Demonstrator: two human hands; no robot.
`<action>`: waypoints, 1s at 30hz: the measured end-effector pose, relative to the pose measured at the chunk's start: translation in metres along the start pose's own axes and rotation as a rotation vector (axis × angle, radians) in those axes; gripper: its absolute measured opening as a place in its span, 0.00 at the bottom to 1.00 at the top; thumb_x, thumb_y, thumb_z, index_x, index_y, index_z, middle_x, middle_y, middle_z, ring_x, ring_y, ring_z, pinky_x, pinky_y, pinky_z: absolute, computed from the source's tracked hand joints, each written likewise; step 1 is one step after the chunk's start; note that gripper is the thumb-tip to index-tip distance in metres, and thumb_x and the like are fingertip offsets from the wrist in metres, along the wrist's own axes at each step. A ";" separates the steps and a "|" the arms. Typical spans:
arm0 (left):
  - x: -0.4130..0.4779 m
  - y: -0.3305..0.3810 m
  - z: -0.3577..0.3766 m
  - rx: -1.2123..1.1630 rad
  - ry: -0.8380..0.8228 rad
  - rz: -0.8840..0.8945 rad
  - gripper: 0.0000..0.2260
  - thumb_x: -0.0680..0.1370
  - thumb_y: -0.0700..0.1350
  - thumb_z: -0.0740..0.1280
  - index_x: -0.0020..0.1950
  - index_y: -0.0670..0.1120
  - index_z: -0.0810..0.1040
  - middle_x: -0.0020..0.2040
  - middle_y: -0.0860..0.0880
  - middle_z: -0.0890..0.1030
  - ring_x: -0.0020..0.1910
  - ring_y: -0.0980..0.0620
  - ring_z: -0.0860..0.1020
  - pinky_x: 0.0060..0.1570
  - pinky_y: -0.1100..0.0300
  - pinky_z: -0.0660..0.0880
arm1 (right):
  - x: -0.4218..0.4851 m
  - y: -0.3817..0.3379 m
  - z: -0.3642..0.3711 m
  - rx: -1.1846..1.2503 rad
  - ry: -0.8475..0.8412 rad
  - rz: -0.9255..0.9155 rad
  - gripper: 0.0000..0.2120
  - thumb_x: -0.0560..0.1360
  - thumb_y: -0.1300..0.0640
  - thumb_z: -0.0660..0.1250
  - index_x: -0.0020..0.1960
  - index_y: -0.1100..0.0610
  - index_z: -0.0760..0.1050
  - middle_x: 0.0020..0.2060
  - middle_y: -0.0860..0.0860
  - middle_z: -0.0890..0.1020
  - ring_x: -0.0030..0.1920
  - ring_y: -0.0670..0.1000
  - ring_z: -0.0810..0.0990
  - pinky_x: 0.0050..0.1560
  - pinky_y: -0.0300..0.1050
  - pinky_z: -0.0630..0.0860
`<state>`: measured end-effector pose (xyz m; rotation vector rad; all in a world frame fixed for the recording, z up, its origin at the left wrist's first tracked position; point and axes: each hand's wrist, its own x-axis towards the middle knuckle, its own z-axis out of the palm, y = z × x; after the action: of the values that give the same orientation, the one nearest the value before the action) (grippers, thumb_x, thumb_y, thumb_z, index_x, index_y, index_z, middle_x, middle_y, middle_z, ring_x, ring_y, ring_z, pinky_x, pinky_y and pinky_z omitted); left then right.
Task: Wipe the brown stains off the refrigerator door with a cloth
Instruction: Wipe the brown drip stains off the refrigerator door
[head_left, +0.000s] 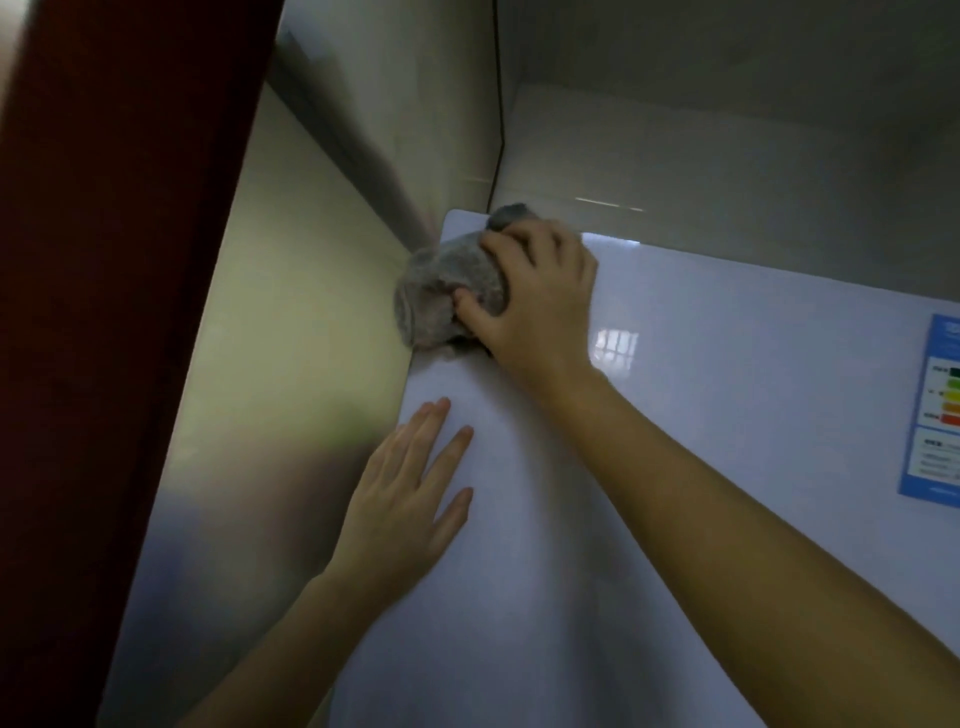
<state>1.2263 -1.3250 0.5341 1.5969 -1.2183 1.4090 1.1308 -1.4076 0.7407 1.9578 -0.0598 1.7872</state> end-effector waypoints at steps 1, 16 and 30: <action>0.000 -0.001 0.000 0.002 -0.002 0.006 0.26 0.82 0.55 0.58 0.78 0.47 0.65 0.80 0.43 0.61 0.79 0.45 0.60 0.75 0.51 0.62 | -0.008 -0.003 0.003 0.002 -0.015 -0.044 0.24 0.72 0.40 0.71 0.64 0.53 0.80 0.63 0.53 0.79 0.67 0.59 0.73 0.67 0.57 0.68; -0.001 0.001 -0.004 -0.021 -0.031 -0.011 0.26 0.81 0.55 0.56 0.77 0.46 0.66 0.80 0.44 0.59 0.80 0.45 0.59 0.75 0.50 0.61 | -0.064 0.104 -0.095 -0.090 0.070 0.155 0.26 0.71 0.42 0.73 0.66 0.52 0.80 0.65 0.52 0.79 0.67 0.60 0.72 0.66 0.56 0.68; 0.001 0.008 -0.007 -0.006 -0.065 -0.052 0.27 0.80 0.55 0.56 0.77 0.45 0.65 0.80 0.43 0.59 0.79 0.45 0.59 0.75 0.53 0.56 | -0.119 0.121 -0.116 -0.115 -0.142 -0.420 0.25 0.74 0.41 0.73 0.63 0.56 0.83 0.61 0.57 0.83 0.61 0.64 0.80 0.63 0.56 0.73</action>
<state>1.2164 -1.3215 0.5358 1.6699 -1.2084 1.3289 0.9644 -1.5047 0.6697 1.8480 0.1844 1.3456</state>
